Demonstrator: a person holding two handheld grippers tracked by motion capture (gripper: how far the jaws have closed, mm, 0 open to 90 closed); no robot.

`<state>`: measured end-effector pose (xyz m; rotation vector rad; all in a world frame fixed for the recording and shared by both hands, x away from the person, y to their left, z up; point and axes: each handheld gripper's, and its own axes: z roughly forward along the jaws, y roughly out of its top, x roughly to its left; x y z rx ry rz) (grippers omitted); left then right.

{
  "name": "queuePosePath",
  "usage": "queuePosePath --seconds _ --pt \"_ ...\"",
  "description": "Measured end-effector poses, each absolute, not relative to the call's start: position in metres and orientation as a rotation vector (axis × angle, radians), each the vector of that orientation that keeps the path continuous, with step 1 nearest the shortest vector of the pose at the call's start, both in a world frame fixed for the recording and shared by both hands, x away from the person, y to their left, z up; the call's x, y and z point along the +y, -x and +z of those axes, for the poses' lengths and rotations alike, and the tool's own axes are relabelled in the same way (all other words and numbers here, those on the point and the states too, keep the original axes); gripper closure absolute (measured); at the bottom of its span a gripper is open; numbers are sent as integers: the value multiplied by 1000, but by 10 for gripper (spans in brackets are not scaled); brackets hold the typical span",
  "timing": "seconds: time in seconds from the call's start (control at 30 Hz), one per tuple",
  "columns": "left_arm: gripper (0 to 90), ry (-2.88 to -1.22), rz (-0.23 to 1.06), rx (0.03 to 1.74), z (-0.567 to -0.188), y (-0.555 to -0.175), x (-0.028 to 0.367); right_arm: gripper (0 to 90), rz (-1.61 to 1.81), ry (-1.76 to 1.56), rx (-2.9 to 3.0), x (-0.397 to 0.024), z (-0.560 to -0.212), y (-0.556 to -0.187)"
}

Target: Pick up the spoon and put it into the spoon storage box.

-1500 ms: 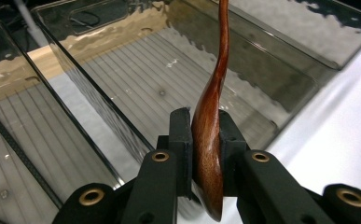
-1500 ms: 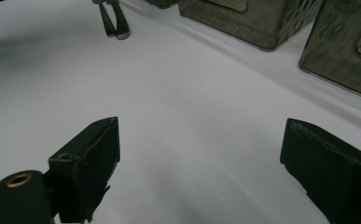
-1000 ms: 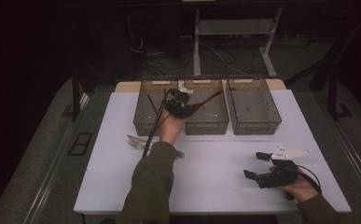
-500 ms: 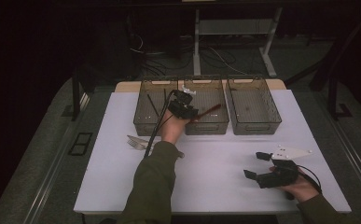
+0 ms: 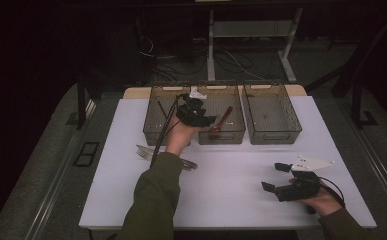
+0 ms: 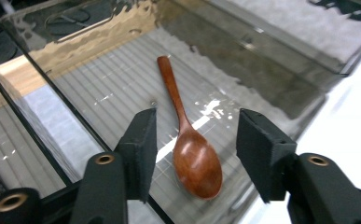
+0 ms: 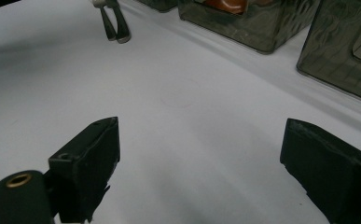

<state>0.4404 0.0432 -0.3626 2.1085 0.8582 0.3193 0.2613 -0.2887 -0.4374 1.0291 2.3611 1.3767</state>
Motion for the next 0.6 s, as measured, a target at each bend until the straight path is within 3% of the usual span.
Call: queuePosePath --seconds 0.3,0.6 --pt "370 -2109 276 761 -353 -417 54 122 1381 -1045 2356 -289 -437 -263" --pt "353 -2090 257 688 -358 -389 66 122 1385 -1057 2342 -291 -437 -263"
